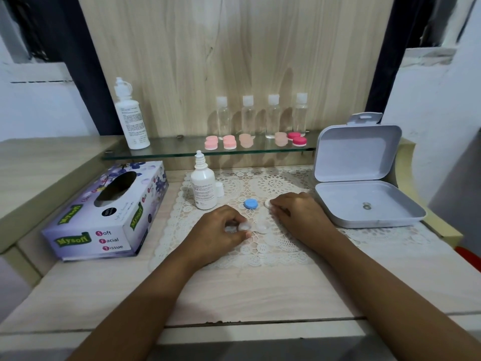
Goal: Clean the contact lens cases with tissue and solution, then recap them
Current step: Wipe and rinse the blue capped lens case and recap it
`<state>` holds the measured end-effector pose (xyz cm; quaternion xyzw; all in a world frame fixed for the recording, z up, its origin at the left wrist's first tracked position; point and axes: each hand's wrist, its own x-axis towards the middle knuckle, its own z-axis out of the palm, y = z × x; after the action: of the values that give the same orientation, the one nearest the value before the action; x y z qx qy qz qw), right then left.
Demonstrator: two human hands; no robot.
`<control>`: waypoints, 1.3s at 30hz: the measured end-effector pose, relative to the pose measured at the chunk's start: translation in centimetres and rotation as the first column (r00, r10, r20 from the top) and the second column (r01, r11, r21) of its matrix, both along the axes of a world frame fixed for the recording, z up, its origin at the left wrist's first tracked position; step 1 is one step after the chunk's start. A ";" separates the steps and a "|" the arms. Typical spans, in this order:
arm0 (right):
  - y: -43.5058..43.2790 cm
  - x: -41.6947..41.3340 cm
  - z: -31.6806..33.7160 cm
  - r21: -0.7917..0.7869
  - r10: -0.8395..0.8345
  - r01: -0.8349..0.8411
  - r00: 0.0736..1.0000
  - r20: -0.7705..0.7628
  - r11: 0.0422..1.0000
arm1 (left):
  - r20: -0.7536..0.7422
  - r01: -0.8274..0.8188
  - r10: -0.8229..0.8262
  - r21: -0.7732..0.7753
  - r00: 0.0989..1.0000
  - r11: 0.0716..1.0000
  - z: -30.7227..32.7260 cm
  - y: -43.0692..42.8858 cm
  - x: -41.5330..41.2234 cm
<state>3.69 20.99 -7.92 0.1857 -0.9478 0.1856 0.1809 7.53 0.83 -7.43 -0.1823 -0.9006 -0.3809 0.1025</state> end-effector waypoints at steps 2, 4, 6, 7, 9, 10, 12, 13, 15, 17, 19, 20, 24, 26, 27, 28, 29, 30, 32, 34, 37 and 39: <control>-0.1 0.1 0.1 0.003 0.006 -0.006 1.000 0.012 1.000 | 0.002 0.002 -0.002 -0.001 1.000 1.000 0.0 0.0 0.0; -0.1 0.3 0.3 -0.002 0.006 -0.006 1.000 0.031 1.000 | 0.003 0.002 -0.002 -0.002 1.000 1.000 0.0 0.0 0.0; -0.1 0.5 0.4 -0.025 0.005 -0.003 0.999 0.052 1.000 | 0.002 0.000 0.000 -0.005 1.000 1.000 0.0 0.0 0.0; -0.1 0.7 0.5 -0.041 0.004 -0.002 0.999 0.053 0.999 | 0.002 0.001 -0.001 -0.003 1.000 1.000 0.0 0.0 0.0; 0.0 1.3 1.0 -0.091 -0.001 0.005 0.999 0.043 0.996 | 0.005 0.007 -0.007 0.004 1.000 1.000 0.0 -0.1 0.1; 0.1 1.6 1.3 -0.125 -0.007 0.013 0.999 0.047 0.992 | 0.007 0.010 -0.010 0.006 1.000 1.000 0.0 -0.1 0.1; 0.3 2.2 1.7 -0.165 0.001 0.012 0.997 0.077 0.986 | 0.009 0.010 -0.010 0.005 1.000 1.000 0.1 -0.1 0.1; 0.4 2.5 1.8 -0.156 0.021 -0.007 0.996 0.091 0.988 | 0.009 0.009 -0.009 0.001 1.000 1.000 0.1 -0.1 0.0; 0.3 3.1 2.0 -0.123 0.080 -0.065 0.989 0.124 0.990 | 0.011 0.006 -0.006 -0.006 1.000 1.000 0.1 -0.1 0.0; 0.1 3.7 2.1 -0.112 0.131 -0.115 0.981 0.147 0.987 | 0.013 0.003 -0.003 -0.011 1.000 1.000 0.1 -0.1 0.0; 0.0 4.0 2.2 -0.091 0.162 -0.149 0.974 0.159 0.985 | 0.010 0.002 -0.002 -0.015 1.000 1.000 0.0 -0.1 0.0; -0.1 4.1 2.2 -0.062 0.168 -0.159 0.972 0.167 0.985 | 0.007 0.003 -0.003 -0.019 1.000 1.000 0.0 -0.1 0.0; -0.2 4.0 2.0 -0.003 0.165 -0.166 0.973 0.160 0.986 | -0.014 0.021 -0.021 -0.033 1.000 0.999 -0.2 -0.1 -0.2; -0.2 3.8 1.9 -0.022 0.169 -0.167 0.975 0.146 0.986 | -0.035 0.030 -0.032 -0.053 0.999 0.998 -0.3 -0.1 -0.3; -0.2 3.8 1.8 -0.034 0.167 -0.164 0.976 0.137 0.986 | -0.047 0.027 -0.030 -0.072 0.998 0.997 -0.4 -0.1 -0.3; -0.2 3.7 1.8 -0.047 0.160 -0.155 0.979 0.129 0.987 | -0.059 0.020 -0.025 -0.091 0.998 0.996 -0.4 -0.1 -0.3; -0.2 3.7 1.8 -0.064 0.152 -0.145 0.981 0.123 0.987 | -0.069 0.010 -0.018 -0.116 0.997 0.993 -0.4 0.0 -0.2; -0.2 3.7 1.8 -0.085 0.147 -0.138 0.982 0.119 0.987 | -0.073 0.000 -0.011 -0.147 0.997 0.989 -0.4 0.0 -0.2; -0.1 3.7 1.9 -0.128 0.143 -0.128 0.983 0.116 0.983 | -0.067 -0.017 0.002 -0.226 0.998 0.974 -0.3 0.1 -0.2; -0.1 3.7 2.0 -0.165 0.143 -0.123 0.983 0.114 0.979 | -0.032 -0.012 0.003 -0.296 0.999 0.955 -0.3 0.2 -0.1; 0.0 3.7 2.4 -0.215 0.127 -0.101 0.985 0.113 0.971 | 0.041 0.004 0.012 -0.370 0.999 0.929 -0.2 0.3 -0.1; 0.3 3.6 2.9 -0.238 0.111 -0.085 0.989 0.097 0.968 | 0.058 0.002 0.022 -0.393 0.998 0.920 -0.2 0.4 0.0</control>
<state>7.31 21.32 -5.01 0.1995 -0.9176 0.3140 0.1399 7.49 1.20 -7.58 -0.1828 -0.9624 -0.1975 0.0383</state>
